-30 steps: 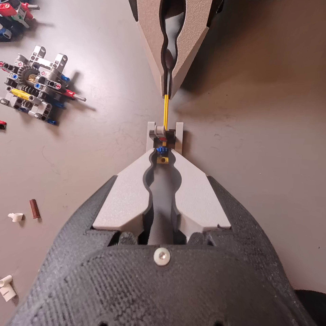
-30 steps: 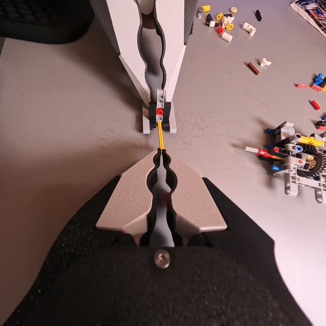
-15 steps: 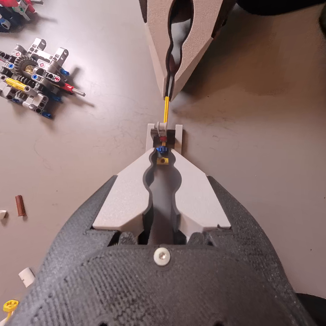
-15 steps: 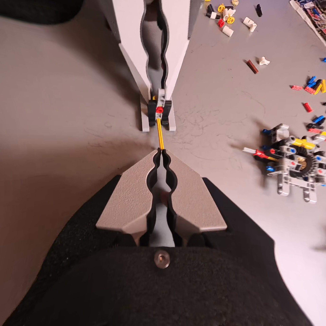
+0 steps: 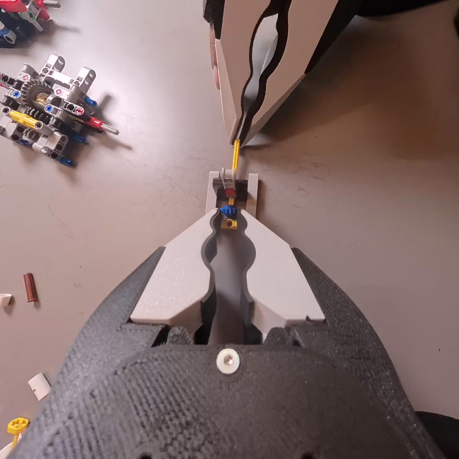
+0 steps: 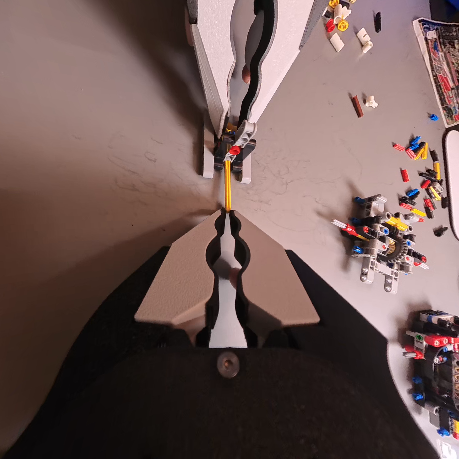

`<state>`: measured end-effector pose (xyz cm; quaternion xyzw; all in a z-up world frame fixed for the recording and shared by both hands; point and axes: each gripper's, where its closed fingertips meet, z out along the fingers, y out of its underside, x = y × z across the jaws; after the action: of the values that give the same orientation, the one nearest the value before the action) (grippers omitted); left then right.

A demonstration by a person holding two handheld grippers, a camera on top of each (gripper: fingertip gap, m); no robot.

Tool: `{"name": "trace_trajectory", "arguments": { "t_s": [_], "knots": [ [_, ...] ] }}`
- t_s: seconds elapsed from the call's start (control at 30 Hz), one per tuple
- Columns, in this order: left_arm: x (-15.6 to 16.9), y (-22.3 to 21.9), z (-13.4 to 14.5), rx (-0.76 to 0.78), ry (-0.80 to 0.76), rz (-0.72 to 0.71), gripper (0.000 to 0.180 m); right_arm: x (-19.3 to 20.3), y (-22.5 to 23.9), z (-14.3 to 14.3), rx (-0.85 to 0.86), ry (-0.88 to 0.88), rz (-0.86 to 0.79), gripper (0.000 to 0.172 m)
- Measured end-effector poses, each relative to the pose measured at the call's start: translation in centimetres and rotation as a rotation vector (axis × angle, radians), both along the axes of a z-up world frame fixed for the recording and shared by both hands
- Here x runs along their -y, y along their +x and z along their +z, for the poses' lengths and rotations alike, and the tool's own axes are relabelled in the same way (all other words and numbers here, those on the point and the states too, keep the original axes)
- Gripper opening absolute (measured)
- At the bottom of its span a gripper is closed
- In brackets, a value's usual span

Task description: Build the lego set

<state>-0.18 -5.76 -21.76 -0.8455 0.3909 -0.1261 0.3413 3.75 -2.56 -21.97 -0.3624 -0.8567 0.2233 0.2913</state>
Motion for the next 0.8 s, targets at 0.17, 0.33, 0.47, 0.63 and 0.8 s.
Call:
{"name": "trace_trajectory", "arguments": {
  "t_s": [0.17,0.33,0.47,0.63,0.8],
  "knots": [
    [0.05,-0.03,-0.01,0.012,0.000,0.009,0.011,0.08,-0.01,-0.01,0.002,0.018,-0.010,0.001],
    [0.16,-0.17,-0.01,0.003,0.006,0.017,0.011,0.06,-0.19,0.10,-0.005,-0.098,-0.078,0.000],
    [0.24,-0.31,0.02,-0.020,0.015,0.013,0.011,0.11,-0.32,0.49,-0.023,-0.184,-0.098,0.000],
    [0.28,-0.48,0.04,-0.090,0.003,-0.008,0.011,0.08,-0.49,0.77,-0.038,-0.250,-0.113,0.000],
    [0.27,-0.40,0.03,-0.126,-0.050,-0.030,0.011,0.01,-0.70,0.97,-0.053,-0.293,-0.127,0.000]
  ]
}}
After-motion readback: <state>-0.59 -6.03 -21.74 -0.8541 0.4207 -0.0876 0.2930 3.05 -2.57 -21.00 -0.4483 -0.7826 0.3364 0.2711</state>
